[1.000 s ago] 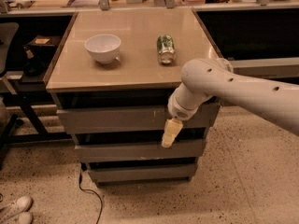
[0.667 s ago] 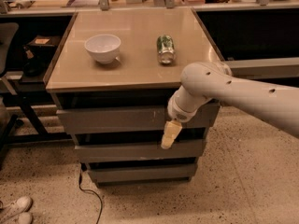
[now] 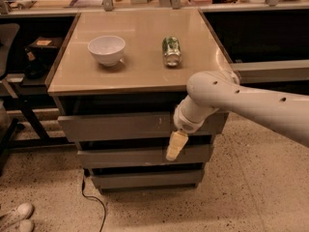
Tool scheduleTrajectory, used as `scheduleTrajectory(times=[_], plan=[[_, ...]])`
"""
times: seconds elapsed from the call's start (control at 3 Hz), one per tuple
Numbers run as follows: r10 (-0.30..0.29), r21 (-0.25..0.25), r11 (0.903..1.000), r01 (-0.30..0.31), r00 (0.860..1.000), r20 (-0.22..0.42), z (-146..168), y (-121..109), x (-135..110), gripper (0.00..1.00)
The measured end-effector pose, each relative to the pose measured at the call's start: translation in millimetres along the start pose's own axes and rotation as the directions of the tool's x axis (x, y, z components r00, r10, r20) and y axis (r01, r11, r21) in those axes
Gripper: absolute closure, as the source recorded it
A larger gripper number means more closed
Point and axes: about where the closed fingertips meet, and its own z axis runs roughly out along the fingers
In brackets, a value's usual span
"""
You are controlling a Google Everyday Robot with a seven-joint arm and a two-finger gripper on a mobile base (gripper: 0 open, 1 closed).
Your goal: Open top drawer
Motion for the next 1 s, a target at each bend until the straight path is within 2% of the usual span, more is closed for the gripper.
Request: scheduleTrajectory(times=[0.33,0.67,1.0], plan=[[0.049,-0.020,0.9986,-0.050,0.999,-0.019,-19,30,17,0.00],[0.140,-0.046,0.9889,-0.141,0.990,-0.028,-65,93,47,0.00],[0.140,-0.046,0.9889,-0.141,0.990,-0.028,-65,93,47,0.00]])
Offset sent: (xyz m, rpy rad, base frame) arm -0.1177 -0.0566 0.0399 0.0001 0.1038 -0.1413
